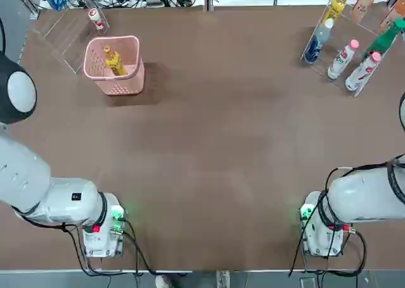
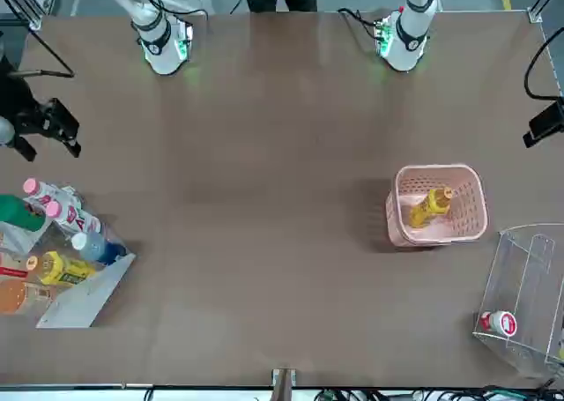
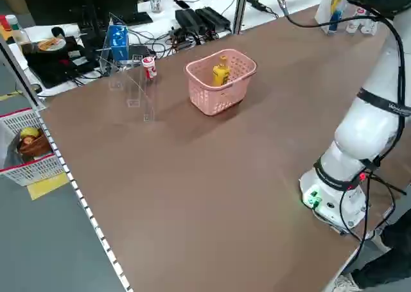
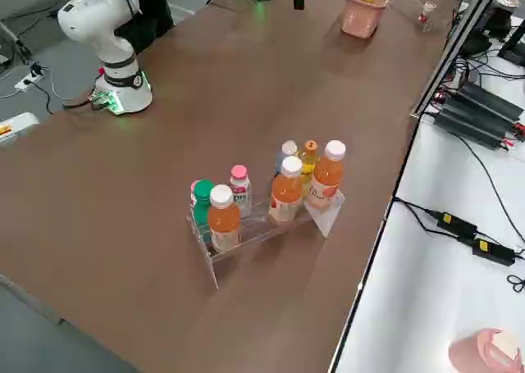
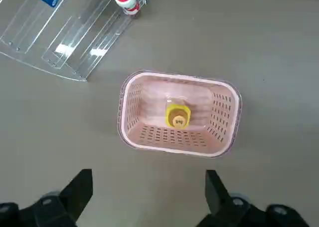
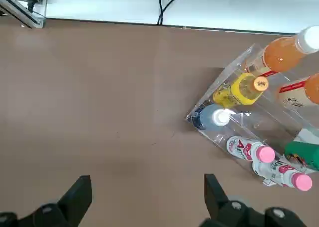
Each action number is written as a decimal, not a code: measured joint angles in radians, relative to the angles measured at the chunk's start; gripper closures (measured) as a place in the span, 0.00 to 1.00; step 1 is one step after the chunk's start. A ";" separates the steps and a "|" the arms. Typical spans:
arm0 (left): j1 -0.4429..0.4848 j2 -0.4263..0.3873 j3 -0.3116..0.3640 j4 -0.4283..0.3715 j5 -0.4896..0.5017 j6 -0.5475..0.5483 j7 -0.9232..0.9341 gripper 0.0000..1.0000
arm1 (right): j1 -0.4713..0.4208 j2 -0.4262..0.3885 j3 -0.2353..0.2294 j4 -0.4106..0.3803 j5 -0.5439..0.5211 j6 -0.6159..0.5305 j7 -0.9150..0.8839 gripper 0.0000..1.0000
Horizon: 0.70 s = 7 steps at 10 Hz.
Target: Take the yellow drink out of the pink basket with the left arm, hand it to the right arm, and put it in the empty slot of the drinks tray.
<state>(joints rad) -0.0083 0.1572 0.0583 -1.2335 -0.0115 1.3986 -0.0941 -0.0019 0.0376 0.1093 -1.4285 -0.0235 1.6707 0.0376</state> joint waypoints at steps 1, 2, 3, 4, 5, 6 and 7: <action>0.000 0.000 0.000 0.000 0.000 0.000 0.000 0.00 | -0.001 0.000 -0.001 0.000 -0.001 -0.001 0.000 0.00; 0.000 0.000 0.000 0.000 0.000 0.000 0.000 0.00 | -0.005 0.001 -0.005 -0.001 -0.001 -0.015 0.000 0.00; 0.000 0.000 0.000 0.000 0.000 0.000 0.000 0.00 | -0.010 0.004 -0.010 -0.003 -0.002 -0.066 0.000 0.00; 0.000 0.000 0.000 0.000 0.000 0.000 0.000 0.00 | -0.012 0.012 -0.012 -0.006 -0.002 -0.127 0.000 0.00; -0.001 0.000 0.000 0.000 -0.003 0.000 0.000 0.00 | -0.011 0.020 -0.011 -0.006 -0.002 -0.153 0.000 0.00; -0.001 0.001 0.000 -0.001 -0.010 0.000 0.000 0.00 | -0.011 0.024 -0.011 -0.006 -0.002 -0.158 0.000 0.00; -0.004 0.002 -0.001 -0.003 -0.020 0.000 0.000 0.00 | -0.012 0.024 -0.012 -0.006 -0.002 -0.159 0.000 0.00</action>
<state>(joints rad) -0.0121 0.1588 0.0572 -1.2366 -0.0316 1.3986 -0.0943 -0.0140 0.0621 0.0978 -1.4345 -0.0251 1.5121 0.0375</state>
